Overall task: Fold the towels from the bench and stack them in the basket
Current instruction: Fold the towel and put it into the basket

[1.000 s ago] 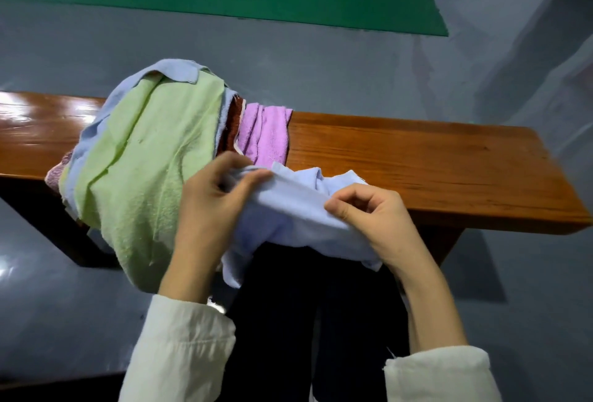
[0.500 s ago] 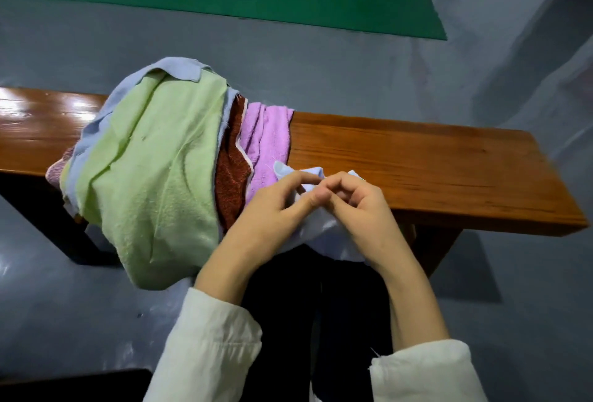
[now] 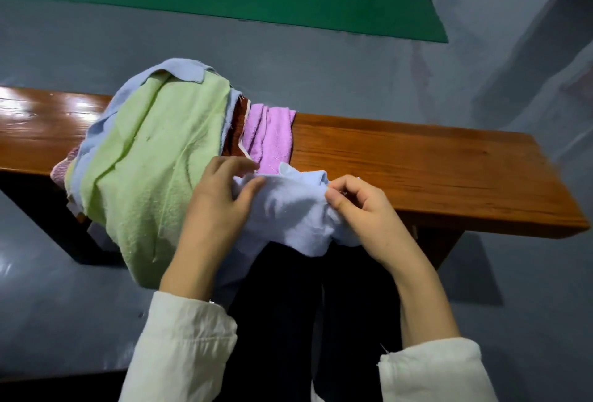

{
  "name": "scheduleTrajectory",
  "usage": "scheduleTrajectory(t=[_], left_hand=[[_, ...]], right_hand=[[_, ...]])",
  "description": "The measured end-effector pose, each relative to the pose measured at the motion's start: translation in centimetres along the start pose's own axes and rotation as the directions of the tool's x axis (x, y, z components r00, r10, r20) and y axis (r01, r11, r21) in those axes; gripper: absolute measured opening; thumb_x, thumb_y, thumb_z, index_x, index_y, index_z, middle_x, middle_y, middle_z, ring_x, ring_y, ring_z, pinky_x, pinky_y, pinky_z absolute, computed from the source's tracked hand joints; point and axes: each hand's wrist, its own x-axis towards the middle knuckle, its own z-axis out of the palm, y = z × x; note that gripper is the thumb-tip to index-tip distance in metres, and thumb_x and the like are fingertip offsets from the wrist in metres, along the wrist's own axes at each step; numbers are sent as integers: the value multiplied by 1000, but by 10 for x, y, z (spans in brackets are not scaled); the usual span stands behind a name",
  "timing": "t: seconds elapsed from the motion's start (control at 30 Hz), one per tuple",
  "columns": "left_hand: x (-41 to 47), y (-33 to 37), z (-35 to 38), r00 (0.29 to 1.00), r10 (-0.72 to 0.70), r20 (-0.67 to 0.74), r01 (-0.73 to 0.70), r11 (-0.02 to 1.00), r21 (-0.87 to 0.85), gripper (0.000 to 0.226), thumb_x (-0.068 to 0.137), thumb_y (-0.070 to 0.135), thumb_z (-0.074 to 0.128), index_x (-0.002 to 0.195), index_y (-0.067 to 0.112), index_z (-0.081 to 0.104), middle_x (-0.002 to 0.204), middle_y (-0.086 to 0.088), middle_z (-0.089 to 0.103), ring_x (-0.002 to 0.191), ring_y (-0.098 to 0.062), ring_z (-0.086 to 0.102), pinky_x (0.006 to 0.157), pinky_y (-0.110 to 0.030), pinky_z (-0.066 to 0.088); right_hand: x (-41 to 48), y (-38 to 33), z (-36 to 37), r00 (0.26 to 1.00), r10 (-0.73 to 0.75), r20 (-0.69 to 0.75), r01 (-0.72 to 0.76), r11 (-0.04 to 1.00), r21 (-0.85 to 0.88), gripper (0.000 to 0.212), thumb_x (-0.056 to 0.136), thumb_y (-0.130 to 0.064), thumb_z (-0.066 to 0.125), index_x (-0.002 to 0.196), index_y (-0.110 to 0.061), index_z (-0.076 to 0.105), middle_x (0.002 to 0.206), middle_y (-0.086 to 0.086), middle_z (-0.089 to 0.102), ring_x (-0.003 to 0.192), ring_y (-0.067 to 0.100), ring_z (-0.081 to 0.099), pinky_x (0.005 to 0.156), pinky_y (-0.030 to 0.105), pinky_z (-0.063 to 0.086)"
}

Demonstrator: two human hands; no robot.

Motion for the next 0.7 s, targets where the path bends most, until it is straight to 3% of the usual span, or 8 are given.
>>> scheduleTrajectory(t=[0.1, 0.17, 0.23, 0.27, 0.33, 0.47, 0.6, 0.7], left_hand=[[-4, 25, 15, 963, 105, 249, -32, 959, -280, 33, 90, 30, 54, 123, 29, 53, 120, 8, 61, 109, 5, 53, 98, -10, 36], [-7, 38, 24, 914, 125, 385, 5, 947, -320, 34, 91, 37, 54, 125, 33, 54, 118, 16, 61, 105, 10, 54, 97, -10, 37], [-10, 39, 28, 895, 96, 435, 25, 964, -265, 29, 88, 40, 63, 114, 28, 64, 92, 22, 65, 81, 13, 54, 80, -9, 41], [-10, 38, 27, 893, 76, 444, 31, 973, -230, 21, 85, 38, 67, 103, 27, 67, 73, 21, 61, 67, 9, 50, 68, -11, 39], [-10, 34, 24, 886, 48, 462, 62, 974, -220, 4, 81, 30, 73, 80, 28, 69, 58, 14, 56, 56, 2, 43, 58, -17, 35], [-8, 21, 17, 953, 11, 304, 58, 975, -215, 17, 70, 44, 74, 64, 30, 67, 59, 1, 60, 58, -4, 47, 57, -24, 39], [-3, 11, 1, 994, -37, 107, 54, 986, -157, 18, 76, 25, 78, 66, 31, 64, 74, 14, 65, 65, 2, 54, 63, -7, 39], [-3, 7, -8, 998, -26, 51, 33, 989, -142, 10, 72, 33, 72, 66, 34, 63, 78, 17, 66, 68, 9, 55, 67, -5, 37]], right_hand=[[3, -3, 11, 999, -51, -7, 52, 996, 66, 20, 97, -4, 48, 78, -10, 53, 71, -1, 48, 63, -5, 42, 64, 8, 35], [3, -2, 15, 998, -48, 41, 40, 985, 167, 23, 96, -2, 49, 76, -11, 54, 67, -5, 54, 62, -6, 47, 63, 9, 38], [0, 1, 13, 997, -15, 73, -6, 961, 276, 23, 93, -5, 56, 73, -16, 59, 65, -9, 61, 63, -1, 53, 61, 11, 41], [-1, 2, 11, 998, -1, 70, -19, 960, 281, 24, 91, -8, 59, 70, -19, 62, 64, -6, 61, 64, 3, 53, 61, 13, 41], [-3, 4, 6, 998, 21, 51, -32, 973, 229, 22, 89, -10, 64, 69, -18, 66, 66, 3, 58, 66, 10, 50, 61, 17, 39], [-4, 4, 2, 997, 48, 62, -56, 988, 141, 14, 85, -5, 67, 76, -16, 68, 68, -2, 61, 64, 0, 51, 62, 10, 38], [0, 4, 1, 995, 60, 79, -63, 998, 32, 25, 85, 2, 65, 74, -21, 68, 65, -11, 62, 65, 3, 50, 64, 15, 39], [5, 5, -1, 997, 47, 53, -40, 989, -141, 28, 83, -2, 63, 72, -28, 67, 69, -12, 65, 67, 4, 53, 71, 25, 42]])
